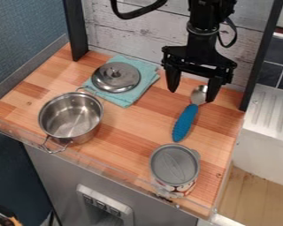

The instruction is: Move the silver pot to the upper right of table

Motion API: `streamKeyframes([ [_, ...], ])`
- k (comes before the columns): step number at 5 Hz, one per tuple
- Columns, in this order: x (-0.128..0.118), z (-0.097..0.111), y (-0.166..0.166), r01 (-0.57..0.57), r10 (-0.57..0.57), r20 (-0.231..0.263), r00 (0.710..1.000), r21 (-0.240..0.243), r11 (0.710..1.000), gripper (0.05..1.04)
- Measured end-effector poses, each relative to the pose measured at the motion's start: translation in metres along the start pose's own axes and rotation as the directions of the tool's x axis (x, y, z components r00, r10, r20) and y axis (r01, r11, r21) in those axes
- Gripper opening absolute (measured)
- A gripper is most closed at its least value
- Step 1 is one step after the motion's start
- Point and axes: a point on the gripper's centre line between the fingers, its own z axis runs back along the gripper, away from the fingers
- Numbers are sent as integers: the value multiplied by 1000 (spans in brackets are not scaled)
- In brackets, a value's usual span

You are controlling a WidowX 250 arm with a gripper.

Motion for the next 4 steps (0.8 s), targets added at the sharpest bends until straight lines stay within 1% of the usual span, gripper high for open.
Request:
streamKeyframes([
  [1,-6,-12,1,2,-2,-39,999,8,1000,1001],
  [2,-22,-24,13,-15,16,-85,996,18,1000,1001],
  [3,-29,-11,36,-53,54,-50,997,28,998,1001],
  [4,-50,-5,65,-75,78,-41,996,54,996,1001],
])
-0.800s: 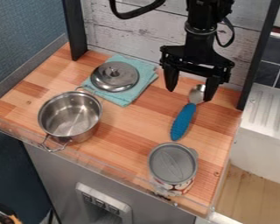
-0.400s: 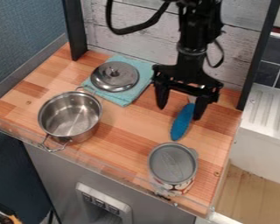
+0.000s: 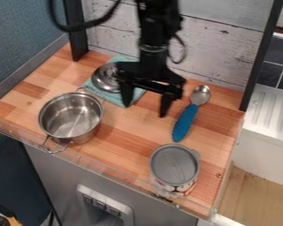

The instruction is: Move the silver pot to the upper right of table

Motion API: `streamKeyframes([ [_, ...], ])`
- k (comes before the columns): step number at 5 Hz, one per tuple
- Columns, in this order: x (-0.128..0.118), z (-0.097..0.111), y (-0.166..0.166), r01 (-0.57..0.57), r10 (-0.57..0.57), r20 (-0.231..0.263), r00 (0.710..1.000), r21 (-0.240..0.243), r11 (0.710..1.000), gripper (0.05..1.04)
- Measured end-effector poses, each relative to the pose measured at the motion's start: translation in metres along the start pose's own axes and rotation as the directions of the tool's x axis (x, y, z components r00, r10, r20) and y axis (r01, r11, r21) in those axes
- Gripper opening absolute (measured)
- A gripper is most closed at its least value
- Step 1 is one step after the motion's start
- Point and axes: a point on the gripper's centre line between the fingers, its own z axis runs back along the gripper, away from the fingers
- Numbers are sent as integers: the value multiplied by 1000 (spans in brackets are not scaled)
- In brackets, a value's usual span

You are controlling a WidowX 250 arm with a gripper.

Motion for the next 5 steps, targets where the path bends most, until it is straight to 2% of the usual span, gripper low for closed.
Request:
streamKeyframes([
  [2,-18,2,29,-3,4,24,1000,-39,999,1001],
  [3,-25,-5,38,-5,6,16,1000,-36,999,1001],
  [4,-26,-8,41,-16,17,4,1000,-18,1000,1001],
  [5,-24,-12,49,-52,52,-2,999,35,998,1001],
])
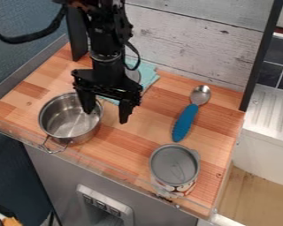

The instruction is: Move the silver pot to the upper right of table

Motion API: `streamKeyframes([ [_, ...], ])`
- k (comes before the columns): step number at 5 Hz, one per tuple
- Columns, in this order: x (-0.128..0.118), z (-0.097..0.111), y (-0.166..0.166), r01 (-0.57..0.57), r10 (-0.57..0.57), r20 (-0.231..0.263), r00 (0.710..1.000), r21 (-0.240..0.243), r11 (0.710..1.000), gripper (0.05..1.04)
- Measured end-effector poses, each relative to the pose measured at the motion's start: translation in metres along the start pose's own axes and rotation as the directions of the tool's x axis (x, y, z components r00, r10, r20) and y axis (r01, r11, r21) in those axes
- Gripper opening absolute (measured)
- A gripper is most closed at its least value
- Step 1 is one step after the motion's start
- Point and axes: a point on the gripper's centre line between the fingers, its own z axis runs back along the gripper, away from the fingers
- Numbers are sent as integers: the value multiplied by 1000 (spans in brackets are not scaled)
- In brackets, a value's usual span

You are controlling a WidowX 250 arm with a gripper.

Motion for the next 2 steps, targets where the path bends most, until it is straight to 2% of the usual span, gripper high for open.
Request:
streamKeyframes([
  [1,0,-6,6,-16,16,-6,1000,44,999,1001],
  [2,0,-15,9,-4,5,-20,1000,61,998,1001],
])
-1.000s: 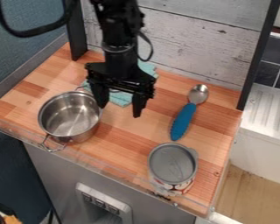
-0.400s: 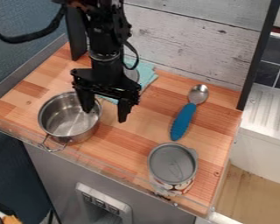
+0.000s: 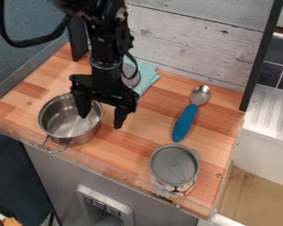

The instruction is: Move the silver pot to the upper right of table

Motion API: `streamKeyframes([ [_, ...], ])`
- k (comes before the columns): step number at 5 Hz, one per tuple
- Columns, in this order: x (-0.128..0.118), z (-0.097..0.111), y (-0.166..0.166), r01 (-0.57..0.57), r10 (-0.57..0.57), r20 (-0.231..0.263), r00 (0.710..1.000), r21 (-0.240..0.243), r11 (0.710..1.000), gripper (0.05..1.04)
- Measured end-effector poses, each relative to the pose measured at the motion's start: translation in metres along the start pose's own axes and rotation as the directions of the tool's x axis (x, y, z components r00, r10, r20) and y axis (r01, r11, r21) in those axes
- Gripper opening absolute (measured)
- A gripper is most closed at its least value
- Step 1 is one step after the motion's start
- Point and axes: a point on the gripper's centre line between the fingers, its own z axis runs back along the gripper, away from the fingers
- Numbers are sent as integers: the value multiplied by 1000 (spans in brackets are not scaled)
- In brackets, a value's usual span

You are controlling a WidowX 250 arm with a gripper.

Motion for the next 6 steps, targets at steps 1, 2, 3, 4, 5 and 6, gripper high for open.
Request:
streamKeyframes([
  [1,1,-2,12,-16,16,3,1000,0,1000,970],
  [2,-2,-7,14,-30,30,-17,999,-17,999,867],
  [3,-8,-17,15,-42,42,-78,996,4,999,565],
  [4,-4,-24,1,-20,20,-104,994,-8,1000,280],
  [5,-4,-25,-1,-34,33,-102,994,-15,999,117],
  [6,-3,-24,0,-39,37,-97,995,-18,999,84],
])
